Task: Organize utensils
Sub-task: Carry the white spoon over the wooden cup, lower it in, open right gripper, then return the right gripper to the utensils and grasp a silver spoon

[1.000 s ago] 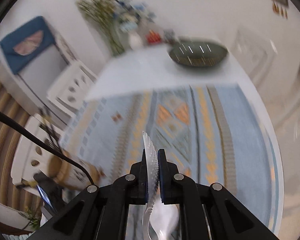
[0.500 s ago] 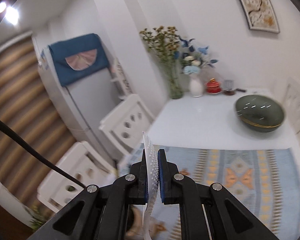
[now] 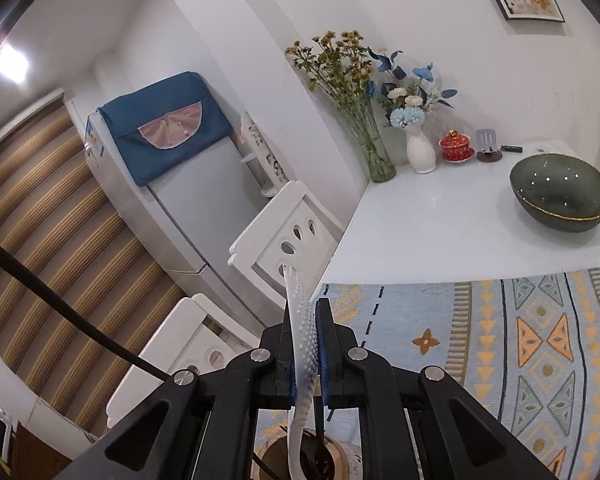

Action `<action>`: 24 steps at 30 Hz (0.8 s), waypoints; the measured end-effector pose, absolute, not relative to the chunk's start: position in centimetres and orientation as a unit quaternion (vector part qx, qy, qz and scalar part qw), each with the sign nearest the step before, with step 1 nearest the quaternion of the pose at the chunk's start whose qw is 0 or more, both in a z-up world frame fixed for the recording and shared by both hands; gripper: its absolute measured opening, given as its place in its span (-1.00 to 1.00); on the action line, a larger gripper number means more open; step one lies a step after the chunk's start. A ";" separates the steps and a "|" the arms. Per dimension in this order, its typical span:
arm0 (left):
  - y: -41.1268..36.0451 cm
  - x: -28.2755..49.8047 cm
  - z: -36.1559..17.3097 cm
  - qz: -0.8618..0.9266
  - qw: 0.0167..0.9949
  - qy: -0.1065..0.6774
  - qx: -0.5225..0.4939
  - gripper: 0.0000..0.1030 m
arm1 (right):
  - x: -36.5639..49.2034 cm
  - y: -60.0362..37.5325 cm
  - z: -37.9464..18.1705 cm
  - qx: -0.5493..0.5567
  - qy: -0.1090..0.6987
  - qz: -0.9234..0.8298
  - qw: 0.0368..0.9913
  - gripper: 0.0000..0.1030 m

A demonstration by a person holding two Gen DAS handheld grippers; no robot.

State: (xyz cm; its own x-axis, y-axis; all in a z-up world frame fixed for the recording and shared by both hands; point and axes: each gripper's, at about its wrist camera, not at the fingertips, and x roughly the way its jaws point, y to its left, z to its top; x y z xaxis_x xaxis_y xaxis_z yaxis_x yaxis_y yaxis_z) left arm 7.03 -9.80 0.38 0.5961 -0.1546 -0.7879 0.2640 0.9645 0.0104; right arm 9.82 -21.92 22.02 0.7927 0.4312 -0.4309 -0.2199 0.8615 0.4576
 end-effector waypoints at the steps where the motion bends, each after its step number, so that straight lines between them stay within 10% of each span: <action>1: -9.8 7.0 0.4 -0.117 0.891 0.434 0.063 0.96 | 9.7 -21.6 22.0 0.185 0.266 0.168 0.931 -0.86; 17: -9.8 7.0 0.4 -0.117 0.891 0.434 0.063 0.96 | 8.6 -19.9 21.3 0.125 0.277 0.176 0.936 -0.78; 21: -9.6 7.1 0.5 -0.118 0.891 0.434 0.061 0.96 | 8.1 -20.6 21.9 0.130 0.281 0.189 0.932 0.32; 24: -9.6 7.2 0.5 -0.118 0.891 0.434 0.062 0.96 | 7.0 -21.4 23.0 0.128 0.264 0.187 0.937 0.32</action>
